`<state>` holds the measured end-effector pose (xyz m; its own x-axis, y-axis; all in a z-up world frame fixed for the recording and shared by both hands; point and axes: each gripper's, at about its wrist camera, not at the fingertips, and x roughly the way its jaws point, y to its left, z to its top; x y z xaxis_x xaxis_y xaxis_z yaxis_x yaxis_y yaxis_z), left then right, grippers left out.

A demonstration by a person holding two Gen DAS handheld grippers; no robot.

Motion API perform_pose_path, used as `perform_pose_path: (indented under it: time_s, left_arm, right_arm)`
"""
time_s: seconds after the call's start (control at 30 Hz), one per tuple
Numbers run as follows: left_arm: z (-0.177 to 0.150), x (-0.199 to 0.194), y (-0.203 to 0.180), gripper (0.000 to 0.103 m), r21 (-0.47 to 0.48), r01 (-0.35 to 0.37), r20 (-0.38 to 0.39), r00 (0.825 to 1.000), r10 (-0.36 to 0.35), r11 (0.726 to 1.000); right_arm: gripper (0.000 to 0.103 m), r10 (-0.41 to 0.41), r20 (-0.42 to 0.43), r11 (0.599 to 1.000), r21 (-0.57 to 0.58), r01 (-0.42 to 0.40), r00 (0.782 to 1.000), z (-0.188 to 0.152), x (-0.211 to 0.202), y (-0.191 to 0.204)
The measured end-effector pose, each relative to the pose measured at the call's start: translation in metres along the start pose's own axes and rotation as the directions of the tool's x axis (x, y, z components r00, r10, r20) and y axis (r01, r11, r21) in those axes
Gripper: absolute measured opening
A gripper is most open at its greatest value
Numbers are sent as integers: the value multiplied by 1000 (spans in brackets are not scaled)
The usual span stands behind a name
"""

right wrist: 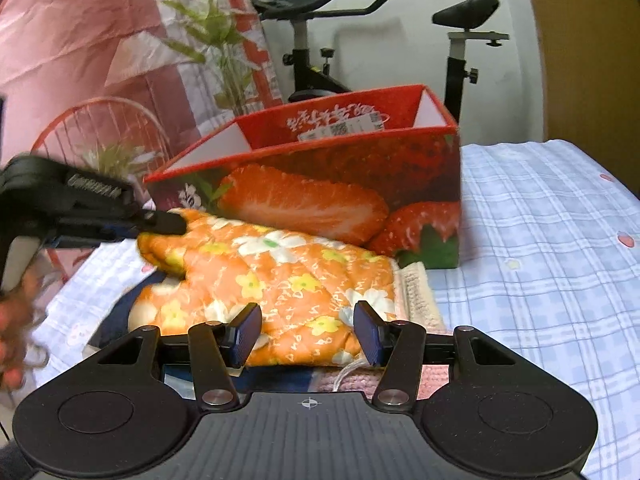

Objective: Organize soft objects
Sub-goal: 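Close the left tool on the orange floral pillow while the right tool grips its edge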

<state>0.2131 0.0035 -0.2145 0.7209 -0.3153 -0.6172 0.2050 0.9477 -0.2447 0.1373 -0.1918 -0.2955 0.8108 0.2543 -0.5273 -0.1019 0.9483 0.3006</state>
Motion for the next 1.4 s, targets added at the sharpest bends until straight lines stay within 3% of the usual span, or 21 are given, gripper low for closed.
perform_pose_path:
  time_s: [0.17,0.4,0.73,1.1,1.27,1.4]
  left_arm:
    - [-22,-11,4,15,-20,55,-34,998,-56,998]
    - [-51,-19,13,15,-44,41,-23,999,-42,998]
    - [-66,-25,38,15,-168,24,-23,999,-29,985]
    - [-75,-19,39,18,-188,32,-13,999,-35,982]
    - [-77,-19,43,18,-192,21,8,1000,-20,981]
    - [-76,-19,47,18,-212,-38,18,999,43,977]
  right_arm:
    - [49,-21,42,999,47,19,999,4,-10,-9]
    - [49,-31,16,999,45,30,999,-2,-8,-12]
    - [53,-57,33,998,32,56,998,-5,-12,-11]
    - [54,-29,-5,999,-36,29,1000,-11,-6,4]
    - [56,-32,6,999,-25,32,999,-10,-5,1]
    - [58,-37,18,999,-24,37,999,-9,-5,-2]
